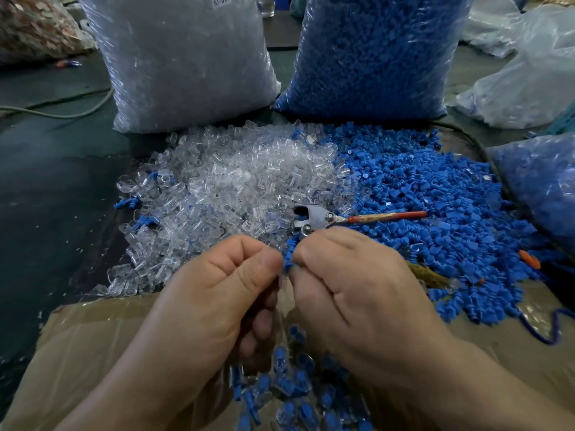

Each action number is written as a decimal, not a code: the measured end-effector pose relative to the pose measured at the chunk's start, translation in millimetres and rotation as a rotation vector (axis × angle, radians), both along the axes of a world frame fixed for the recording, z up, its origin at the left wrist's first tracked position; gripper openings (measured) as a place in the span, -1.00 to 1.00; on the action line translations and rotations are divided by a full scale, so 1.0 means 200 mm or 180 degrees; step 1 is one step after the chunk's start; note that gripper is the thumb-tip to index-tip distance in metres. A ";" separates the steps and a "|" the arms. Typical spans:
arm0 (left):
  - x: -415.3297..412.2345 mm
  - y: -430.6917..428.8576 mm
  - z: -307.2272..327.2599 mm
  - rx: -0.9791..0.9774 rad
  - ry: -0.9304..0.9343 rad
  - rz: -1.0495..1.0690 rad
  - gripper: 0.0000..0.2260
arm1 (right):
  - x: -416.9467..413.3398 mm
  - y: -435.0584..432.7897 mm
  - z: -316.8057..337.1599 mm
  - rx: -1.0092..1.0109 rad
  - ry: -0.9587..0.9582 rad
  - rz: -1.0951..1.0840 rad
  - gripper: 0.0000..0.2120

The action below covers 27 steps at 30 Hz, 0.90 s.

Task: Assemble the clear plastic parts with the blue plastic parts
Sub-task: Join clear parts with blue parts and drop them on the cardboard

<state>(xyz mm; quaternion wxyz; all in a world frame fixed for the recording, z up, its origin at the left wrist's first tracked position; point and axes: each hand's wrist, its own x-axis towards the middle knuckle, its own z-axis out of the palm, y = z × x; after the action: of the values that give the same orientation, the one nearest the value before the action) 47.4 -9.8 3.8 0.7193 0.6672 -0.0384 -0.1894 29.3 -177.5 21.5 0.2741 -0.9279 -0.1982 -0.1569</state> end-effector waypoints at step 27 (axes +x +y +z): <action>0.05 0.07 0.00 0.4165 -0.2083 0.0478 -0.38 | 0.06 -0.05 -0.07 -0.1278 0.0711 -0.0498 -0.59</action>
<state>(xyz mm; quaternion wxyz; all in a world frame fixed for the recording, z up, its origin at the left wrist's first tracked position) 58.0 3.7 3.4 0.1367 0.9833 -0.0844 0.0851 40.4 -186.5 7.1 0.0913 -0.9879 -0.1214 -0.0315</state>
